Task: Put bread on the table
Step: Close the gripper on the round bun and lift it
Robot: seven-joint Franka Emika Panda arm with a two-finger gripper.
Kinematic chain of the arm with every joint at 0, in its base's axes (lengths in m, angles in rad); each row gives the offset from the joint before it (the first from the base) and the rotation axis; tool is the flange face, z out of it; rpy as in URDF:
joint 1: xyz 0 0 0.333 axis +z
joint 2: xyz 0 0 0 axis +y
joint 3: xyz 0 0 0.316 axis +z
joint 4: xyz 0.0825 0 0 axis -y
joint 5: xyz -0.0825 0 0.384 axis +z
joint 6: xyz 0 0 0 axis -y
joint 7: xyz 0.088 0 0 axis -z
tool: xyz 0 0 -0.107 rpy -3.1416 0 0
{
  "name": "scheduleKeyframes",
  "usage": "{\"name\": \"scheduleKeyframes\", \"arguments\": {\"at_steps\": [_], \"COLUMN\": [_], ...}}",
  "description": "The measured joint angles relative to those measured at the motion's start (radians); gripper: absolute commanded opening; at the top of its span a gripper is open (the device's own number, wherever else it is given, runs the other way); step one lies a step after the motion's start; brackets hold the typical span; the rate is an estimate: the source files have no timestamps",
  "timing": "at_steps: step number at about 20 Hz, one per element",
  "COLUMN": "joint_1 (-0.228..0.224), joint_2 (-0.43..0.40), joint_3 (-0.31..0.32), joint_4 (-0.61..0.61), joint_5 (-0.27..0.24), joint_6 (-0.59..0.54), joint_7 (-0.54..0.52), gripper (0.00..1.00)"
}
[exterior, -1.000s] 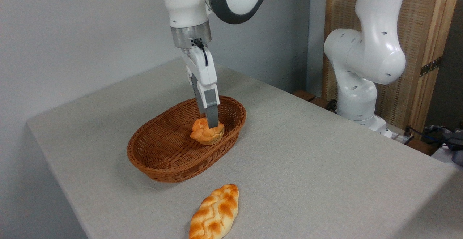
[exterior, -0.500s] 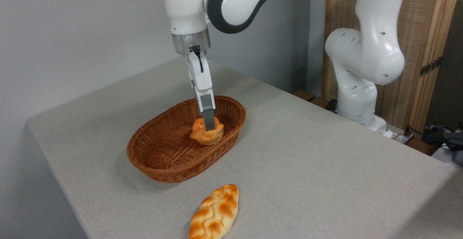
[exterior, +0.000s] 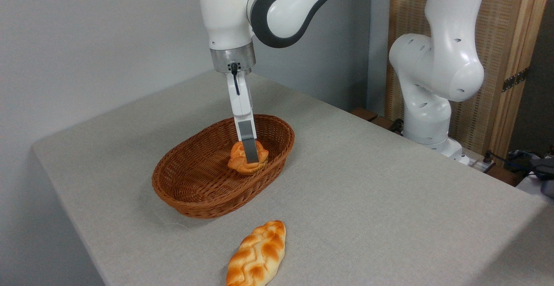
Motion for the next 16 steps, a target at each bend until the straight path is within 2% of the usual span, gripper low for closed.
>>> {"name": "scheduleKeyframes", "arguments": {"at_steps": [2, 3, 4, 5, 9, 16], "joint_1": [0.0, 0.0, 0.0, 0.0, 0.001, 0.001], "joint_2": [0.001, 0.001, 0.002, 0.002, 0.002, 0.002], "joint_3": [0.0, 0.0, 0.0, 0.0, 0.005, 0.007], "joint_4": [-0.001, -0.001, -0.001, -0.001, -0.001, -0.001], "joint_5": [0.001, 0.001, 0.001, 0.001, 0.001, 0.001], "joint_6": [0.0, 0.0, 0.0, 0.0, 0.0, 0.0], "joint_7": [0.03, 0.036, 0.04, 0.049, 0.123, 0.136], "gripper": [0.47, 0.43, 0.31, 0.28, 0.28, 0.3]}}
